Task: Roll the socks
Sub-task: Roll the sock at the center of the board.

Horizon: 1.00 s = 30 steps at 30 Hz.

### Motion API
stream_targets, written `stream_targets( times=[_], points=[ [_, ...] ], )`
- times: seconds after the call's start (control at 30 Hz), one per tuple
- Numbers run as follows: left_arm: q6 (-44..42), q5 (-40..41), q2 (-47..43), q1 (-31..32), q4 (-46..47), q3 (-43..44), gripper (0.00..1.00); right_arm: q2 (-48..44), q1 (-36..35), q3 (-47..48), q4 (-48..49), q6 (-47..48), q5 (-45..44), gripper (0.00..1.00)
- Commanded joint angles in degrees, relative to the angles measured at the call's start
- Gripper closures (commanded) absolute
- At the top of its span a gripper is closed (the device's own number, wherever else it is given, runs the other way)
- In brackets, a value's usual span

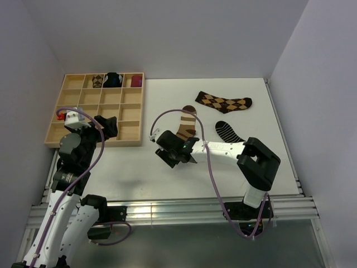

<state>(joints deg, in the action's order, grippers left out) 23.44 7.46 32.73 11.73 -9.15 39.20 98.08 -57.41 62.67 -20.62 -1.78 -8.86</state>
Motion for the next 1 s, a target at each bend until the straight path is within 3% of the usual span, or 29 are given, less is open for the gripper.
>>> stream_targets(
  times=[0.0,0.97],
  points=[
    [-0.1,0.9,-0.4,0.2,2.8,-0.2,0.0,1.8,-1.1,1.7,2.4,3.3,-1.9,0.46],
    [-0.2,1.1,0.1,0.3,2.9,-0.4,0.01,7.3,-3.1,1.5,3.7,6.5,-4.2,0.5]
  ],
)
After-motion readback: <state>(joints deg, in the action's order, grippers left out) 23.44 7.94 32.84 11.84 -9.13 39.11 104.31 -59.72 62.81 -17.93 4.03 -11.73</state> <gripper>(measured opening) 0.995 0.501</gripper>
